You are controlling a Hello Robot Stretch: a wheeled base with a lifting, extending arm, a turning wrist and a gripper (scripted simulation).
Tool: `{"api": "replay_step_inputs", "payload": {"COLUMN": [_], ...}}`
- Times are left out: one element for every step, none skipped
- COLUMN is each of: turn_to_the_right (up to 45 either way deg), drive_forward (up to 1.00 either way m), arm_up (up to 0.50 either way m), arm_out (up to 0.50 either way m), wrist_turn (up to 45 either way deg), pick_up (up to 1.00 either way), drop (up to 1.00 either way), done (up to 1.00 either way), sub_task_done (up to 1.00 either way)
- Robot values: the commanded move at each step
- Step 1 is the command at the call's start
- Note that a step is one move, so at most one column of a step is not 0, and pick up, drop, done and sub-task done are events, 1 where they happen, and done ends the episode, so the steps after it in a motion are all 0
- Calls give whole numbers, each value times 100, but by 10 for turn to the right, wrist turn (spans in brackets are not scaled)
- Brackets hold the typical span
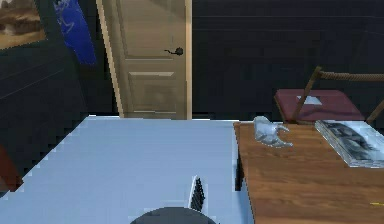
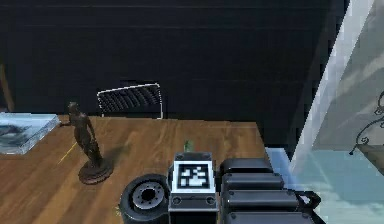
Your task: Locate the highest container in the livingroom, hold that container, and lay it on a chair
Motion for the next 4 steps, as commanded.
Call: {"api": "replay_step_inputs", "payload": {"turn_to_the_right": [390,-360,300,-210], "drive_forward": [0,0,0,0], "arm_up": [0,0,0,0], "arm_out": [0,0,0,0], "wrist_turn": [0,0,0,0], "pick_up": [0,0,0,0], "drop": [0,0,0,0], "done": [0,0,0,0], "sub_task_done": [0,0,0,0]}}
